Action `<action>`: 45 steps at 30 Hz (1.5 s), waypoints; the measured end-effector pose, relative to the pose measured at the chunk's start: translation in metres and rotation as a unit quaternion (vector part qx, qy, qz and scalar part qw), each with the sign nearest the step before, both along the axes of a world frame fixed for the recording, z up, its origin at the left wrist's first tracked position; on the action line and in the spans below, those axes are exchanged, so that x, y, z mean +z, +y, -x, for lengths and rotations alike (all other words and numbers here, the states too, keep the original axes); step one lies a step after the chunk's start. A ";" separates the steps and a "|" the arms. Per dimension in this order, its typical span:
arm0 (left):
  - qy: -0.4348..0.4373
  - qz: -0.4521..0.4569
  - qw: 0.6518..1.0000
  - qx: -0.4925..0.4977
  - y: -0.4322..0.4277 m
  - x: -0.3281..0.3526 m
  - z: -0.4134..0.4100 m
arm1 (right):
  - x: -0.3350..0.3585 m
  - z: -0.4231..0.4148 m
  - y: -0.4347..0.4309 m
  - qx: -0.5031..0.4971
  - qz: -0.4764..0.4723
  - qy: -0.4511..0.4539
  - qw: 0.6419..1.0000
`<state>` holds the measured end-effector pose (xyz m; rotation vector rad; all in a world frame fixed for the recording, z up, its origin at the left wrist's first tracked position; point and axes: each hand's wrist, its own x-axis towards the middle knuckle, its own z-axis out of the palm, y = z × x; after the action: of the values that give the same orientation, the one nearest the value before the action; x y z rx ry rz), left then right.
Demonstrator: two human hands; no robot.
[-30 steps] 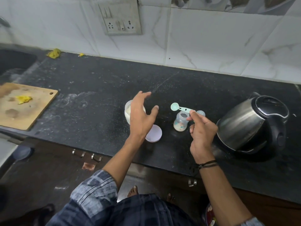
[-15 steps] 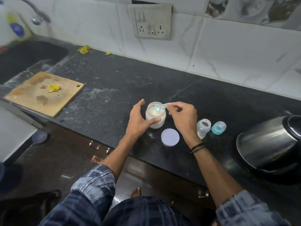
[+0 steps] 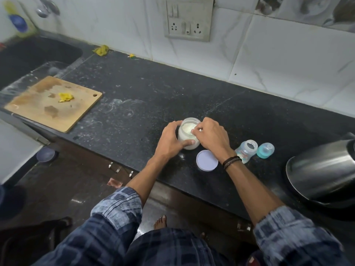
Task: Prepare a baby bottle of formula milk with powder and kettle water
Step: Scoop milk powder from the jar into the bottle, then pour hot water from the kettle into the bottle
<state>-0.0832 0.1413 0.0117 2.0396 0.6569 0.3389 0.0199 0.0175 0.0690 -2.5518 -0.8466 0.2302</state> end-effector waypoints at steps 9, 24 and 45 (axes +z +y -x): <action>-0.007 0.000 1.000 0.000 0.002 -0.002 0.000 | 0.002 0.000 -0.014 -0.016 -0.133 0.022 0.991; -0.214 -0.184 0.958 0.051 -0.066 -0.024 0.020 | -0.057 0.034 -0.100 -0.145 -0.192 0.058 0.969; -0.077 0.059 0.991 -0.087 -0.173 -0.013 -0.071 | -0.018 0.032 -0.244 -0.233 -0.219 -0.102 0.942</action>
<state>-0.0124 -0.0321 -0.0014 1.9193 0.3921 0.3427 -0.0123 -0.2269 0.0506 -2.2808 -0.2889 -0.3393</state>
